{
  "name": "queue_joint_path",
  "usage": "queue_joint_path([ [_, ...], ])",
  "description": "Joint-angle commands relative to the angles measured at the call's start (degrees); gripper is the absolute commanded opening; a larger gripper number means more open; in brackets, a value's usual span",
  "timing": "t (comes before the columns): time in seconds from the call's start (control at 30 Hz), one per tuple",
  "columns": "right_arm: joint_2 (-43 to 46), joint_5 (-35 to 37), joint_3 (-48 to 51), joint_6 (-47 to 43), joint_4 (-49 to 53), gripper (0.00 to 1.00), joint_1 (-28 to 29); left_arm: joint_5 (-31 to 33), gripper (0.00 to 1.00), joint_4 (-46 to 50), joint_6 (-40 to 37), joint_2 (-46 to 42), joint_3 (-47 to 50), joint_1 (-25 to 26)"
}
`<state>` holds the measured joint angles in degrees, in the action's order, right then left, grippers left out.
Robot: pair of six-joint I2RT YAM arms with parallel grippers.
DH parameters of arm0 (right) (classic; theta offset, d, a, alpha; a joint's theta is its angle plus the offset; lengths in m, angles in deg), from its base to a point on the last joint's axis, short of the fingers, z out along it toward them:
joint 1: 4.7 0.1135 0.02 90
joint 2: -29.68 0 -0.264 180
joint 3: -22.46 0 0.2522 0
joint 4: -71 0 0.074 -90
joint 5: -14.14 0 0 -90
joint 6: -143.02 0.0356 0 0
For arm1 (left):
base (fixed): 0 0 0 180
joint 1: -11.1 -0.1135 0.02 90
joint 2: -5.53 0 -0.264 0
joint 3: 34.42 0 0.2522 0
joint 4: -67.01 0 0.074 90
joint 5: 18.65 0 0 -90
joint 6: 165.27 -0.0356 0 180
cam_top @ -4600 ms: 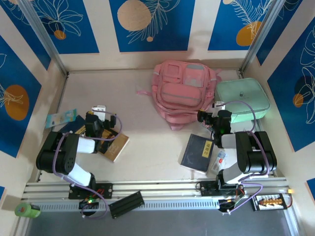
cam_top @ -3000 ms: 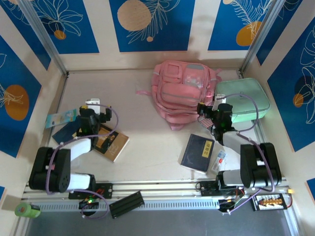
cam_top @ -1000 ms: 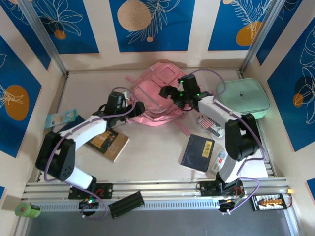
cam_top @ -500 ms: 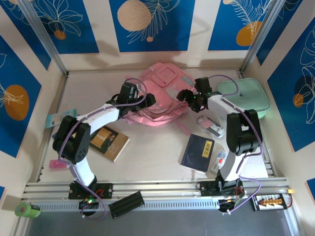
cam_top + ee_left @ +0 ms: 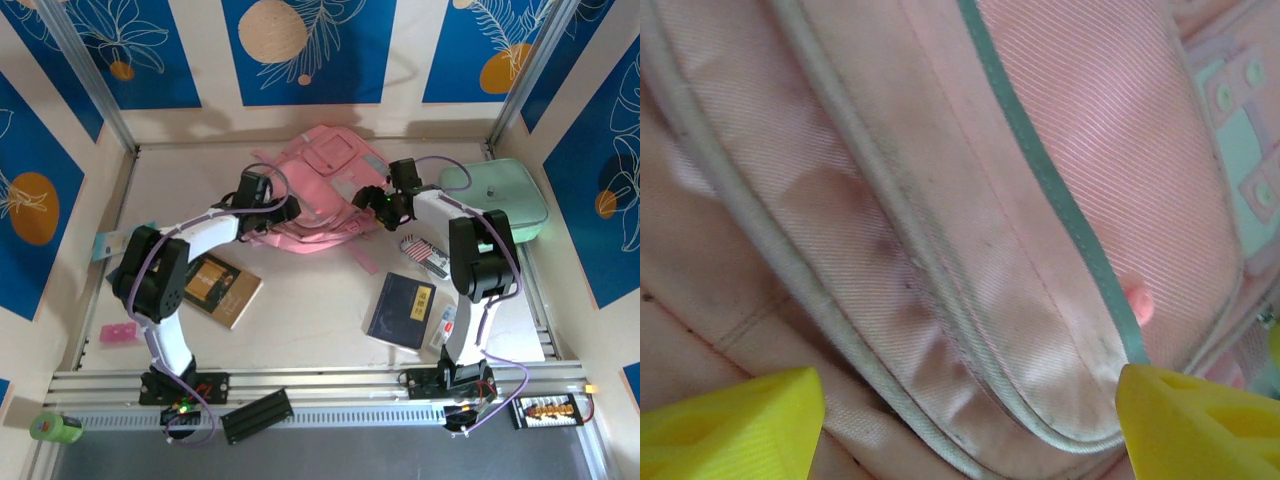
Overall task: Pack the student bag
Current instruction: Rotate the student bag at the top-center of the table.
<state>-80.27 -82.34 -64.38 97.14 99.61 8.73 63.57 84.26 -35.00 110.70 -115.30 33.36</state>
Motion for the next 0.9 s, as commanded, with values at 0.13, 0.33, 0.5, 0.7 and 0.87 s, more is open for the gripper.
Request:
queue_joint_path([
  [0.13, 2.29, -3.01, 0.36, -0.16, -2.09, 0.75, 0.80, 1.48, 0.79, 7.93, -8.46, 3.72, -2.74, -8.11],
  [0.33, 7.88, -5.03, 10.03, 7.34, -7.88, 0.66, 0.96, 0.24, 0.79, 13.16, -12.59, 4.21, -9.29, -8.54],
  [0.5, 8.29, -5.03, 12.90, 11.27, -11.42, 0.63, 1.63, -1.27, 0.81, 14.34, -11.40, -1.23, -8.71, -7.46],
  [0.7, 3.82, -3.41, 9.50, 13.08, -10.96, 0.57, 2.89, -0.27, 0.75, 12.95, -7.53, -7.50, -3.73, -1.46],
  [0.87, 0.25, -1.54, 6.76, 14.27, -11.41, 0.53, 3.48, 4.89, 0.75, 13.98, -2.61, -8.14, -1.81, 7.88],
])
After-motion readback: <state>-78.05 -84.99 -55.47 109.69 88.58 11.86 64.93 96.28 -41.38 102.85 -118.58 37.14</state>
